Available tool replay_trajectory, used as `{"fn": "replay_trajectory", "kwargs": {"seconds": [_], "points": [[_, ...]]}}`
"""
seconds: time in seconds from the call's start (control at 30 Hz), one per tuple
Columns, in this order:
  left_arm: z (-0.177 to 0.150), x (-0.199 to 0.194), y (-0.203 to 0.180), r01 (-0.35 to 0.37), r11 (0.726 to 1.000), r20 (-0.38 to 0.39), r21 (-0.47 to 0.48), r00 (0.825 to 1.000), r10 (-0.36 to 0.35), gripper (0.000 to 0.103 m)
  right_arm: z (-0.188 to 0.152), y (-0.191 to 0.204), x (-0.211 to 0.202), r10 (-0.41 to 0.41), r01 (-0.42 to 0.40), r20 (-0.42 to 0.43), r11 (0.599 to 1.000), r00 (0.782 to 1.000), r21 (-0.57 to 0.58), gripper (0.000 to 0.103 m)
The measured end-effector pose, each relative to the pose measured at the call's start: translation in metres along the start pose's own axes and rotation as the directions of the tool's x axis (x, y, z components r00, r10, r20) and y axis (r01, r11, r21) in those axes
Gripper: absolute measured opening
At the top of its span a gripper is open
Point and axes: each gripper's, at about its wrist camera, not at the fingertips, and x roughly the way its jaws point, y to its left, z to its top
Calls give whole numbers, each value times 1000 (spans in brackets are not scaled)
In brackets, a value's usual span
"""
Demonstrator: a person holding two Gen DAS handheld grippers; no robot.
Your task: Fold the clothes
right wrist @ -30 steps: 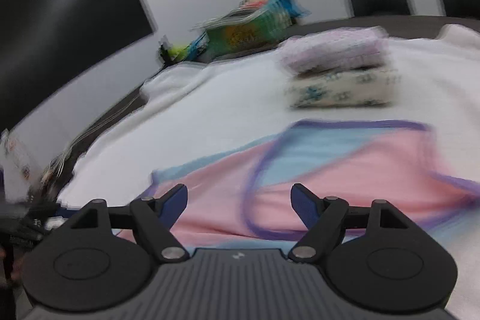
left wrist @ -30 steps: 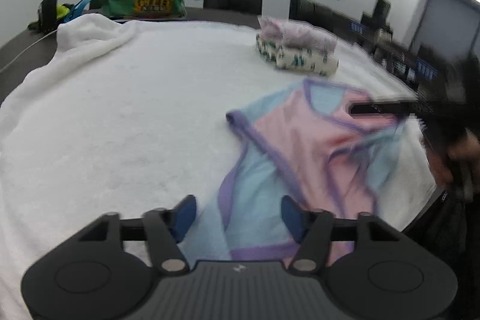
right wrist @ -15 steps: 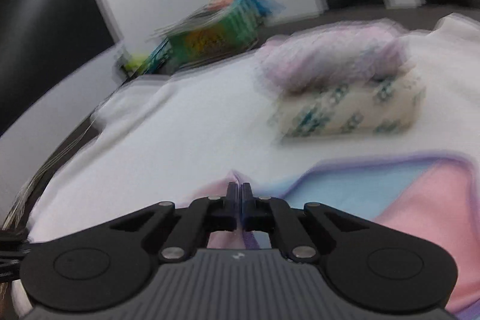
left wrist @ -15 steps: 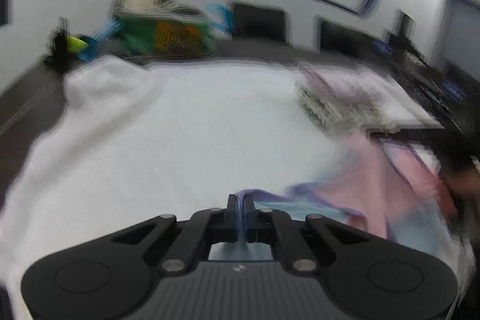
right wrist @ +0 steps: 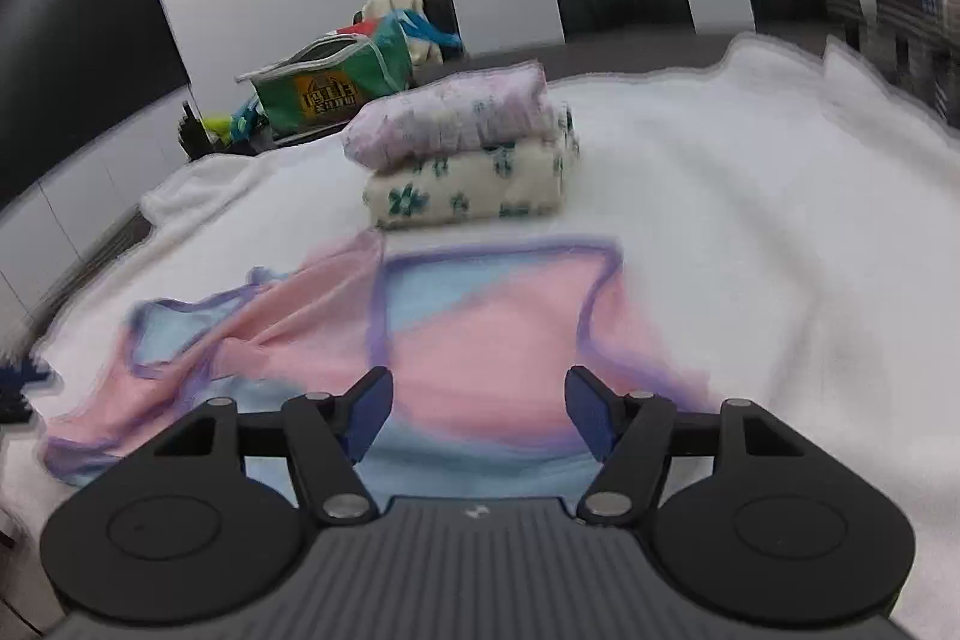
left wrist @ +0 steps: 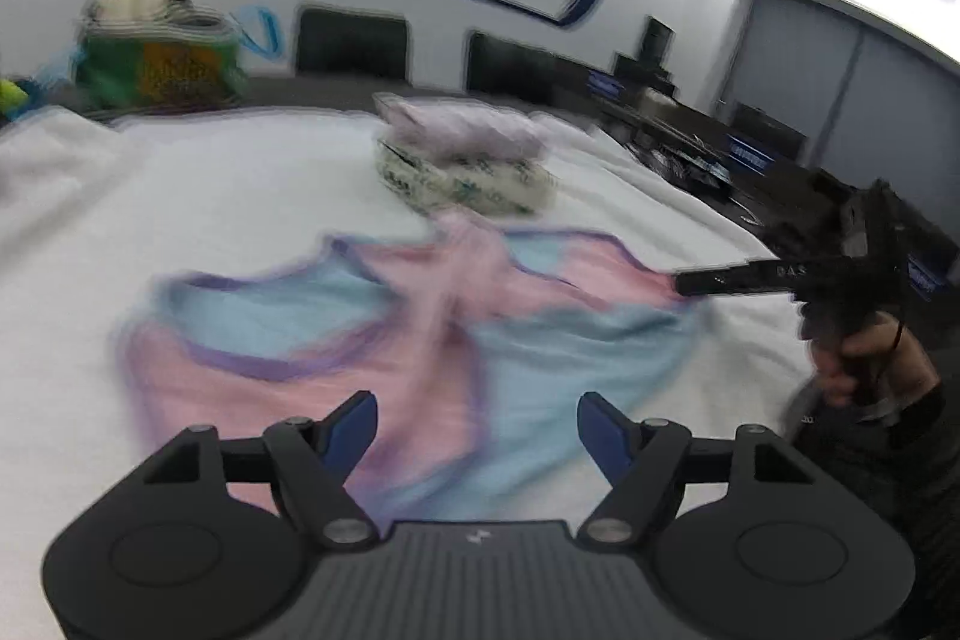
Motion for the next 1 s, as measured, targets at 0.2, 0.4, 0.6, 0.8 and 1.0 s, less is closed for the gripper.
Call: {"fn": "replay_trajectory", "kwargs": {"seconds": [0.2, 0.4, 0.6, 0.8, 1.0], "points": [[18, 73, -4, -128, 988, -68, -89, 990, 122, 38, -3, 33, 50, 60, -67, -70, 992, 996, -107, 46], [9, 45, 1, 37, 977, -71, -209, 996, -53, 1, -6, 32, 48, 84, -94, -95, 990, 992, -105, 3], [-34, -16, -14, 226, 967, -122, -119, 963, -240, 33, -32, 20, -32, 89, -93, -67, 993, 994, -71, 10], [-16, -65, 43, -138, 980, -13, -146, 990, 137, 55, -39, 51, -46, 201, -195, 19, 967, 979, -164, 48], [12, -59, 110, -410, 890, -35, -201, 911, 412, 55, -62, 164, 28, 447, -467, -138, 862, 884, -196, 55]]}}
